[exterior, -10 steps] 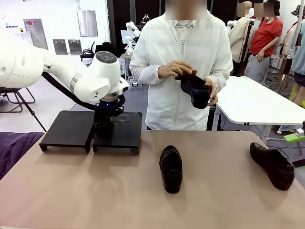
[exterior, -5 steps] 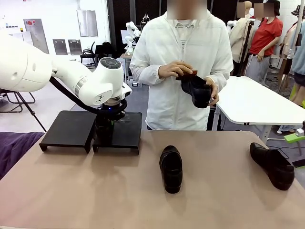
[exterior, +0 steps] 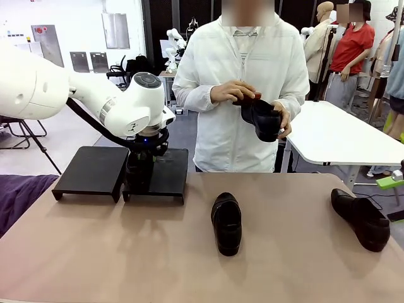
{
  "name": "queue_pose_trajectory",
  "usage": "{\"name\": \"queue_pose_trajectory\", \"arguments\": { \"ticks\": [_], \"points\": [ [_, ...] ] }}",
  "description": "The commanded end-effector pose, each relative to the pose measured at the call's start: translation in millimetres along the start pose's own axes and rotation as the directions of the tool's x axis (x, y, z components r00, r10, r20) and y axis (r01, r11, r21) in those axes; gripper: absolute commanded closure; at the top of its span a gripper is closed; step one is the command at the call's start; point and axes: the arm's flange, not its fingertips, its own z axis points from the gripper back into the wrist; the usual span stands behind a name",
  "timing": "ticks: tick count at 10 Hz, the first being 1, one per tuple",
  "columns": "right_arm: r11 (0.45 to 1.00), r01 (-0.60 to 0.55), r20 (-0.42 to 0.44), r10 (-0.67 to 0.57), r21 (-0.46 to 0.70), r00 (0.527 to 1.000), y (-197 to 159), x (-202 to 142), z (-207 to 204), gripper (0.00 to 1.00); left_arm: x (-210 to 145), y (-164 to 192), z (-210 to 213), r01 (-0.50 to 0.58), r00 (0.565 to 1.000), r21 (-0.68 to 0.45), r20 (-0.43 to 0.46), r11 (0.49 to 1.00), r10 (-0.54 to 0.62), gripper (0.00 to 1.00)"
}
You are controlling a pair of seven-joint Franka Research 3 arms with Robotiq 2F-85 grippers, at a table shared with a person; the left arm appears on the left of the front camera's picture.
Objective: Organize the shoes by placing them on the stand.
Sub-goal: Place the Shoe from the middle of the table onto the Shoes Stand.
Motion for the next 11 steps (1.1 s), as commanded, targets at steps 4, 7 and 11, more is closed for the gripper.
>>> {"name": "queue_pose_trajectory", "arguments": {
  "ticks": [4,7,11],
  "points": [
    [1.0,-0.026,-0.011,0.026,-0.009,1.0,-2,-2,5,0.0,-24,56,119,0.035,0.998,-0.006,-0.042,0.999,-0.035,0.0],
    [1.0,-0.026,-0.011,0.026,-0.009,1.0,-2,-2,5,0.0,-56,119,211,0.019,0.984,-0.147,-0.174,0.989,-0.045,0.0],
    [1.0,-0.026,-0.011,0.026,-0.009,1.0,-2,-2,5,0.0,-116,264,234,-0.052,0.96,-0.565,-0.255,0.823,-0.115,0.0]
  ]
}}
